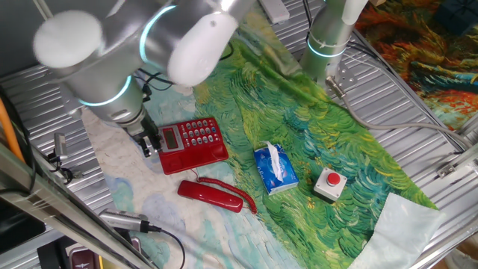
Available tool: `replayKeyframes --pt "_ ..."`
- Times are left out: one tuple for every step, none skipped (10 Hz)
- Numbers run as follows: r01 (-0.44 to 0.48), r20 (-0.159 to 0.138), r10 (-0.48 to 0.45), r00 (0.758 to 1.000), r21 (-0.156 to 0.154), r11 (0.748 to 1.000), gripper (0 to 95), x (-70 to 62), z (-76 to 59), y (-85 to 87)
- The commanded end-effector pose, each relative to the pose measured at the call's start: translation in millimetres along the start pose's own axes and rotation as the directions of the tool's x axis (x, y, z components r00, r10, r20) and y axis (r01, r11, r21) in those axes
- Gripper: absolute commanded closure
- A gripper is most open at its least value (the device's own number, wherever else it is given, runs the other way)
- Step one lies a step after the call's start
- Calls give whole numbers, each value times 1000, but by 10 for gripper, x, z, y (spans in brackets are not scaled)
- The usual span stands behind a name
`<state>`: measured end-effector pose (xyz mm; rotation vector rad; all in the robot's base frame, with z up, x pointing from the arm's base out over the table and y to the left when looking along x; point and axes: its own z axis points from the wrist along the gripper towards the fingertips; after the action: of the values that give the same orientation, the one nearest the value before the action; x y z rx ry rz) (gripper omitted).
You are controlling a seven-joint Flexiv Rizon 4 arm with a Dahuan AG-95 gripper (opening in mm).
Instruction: Place the handset of the telephone on the corresponding phone cradle
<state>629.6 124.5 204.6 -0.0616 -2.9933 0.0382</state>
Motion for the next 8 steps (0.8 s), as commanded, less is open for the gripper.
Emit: replayKeyframes --pt "-14 -3 14 1000 -4 1000 950 35 6 -6" --pt "-17 -7 17 1000 -4 1000 950 35 6 -6" --pt "-14 -18 14 1000 -6 1000 950 35 6 -6" --pt "5 -22 -5 1000 -16 1000 950 35 6 -6" --pt "18 -27 -19 999 -19 1000 950 35 6 -6" --pt "12 -30 -13 999 -21 1000 950 35 6 -6" --pt "7 -36 -8 999 -22 1000 950 35 6 -6" --pt "6 -40 -7 999 -22 1000 950 35 6 -6"
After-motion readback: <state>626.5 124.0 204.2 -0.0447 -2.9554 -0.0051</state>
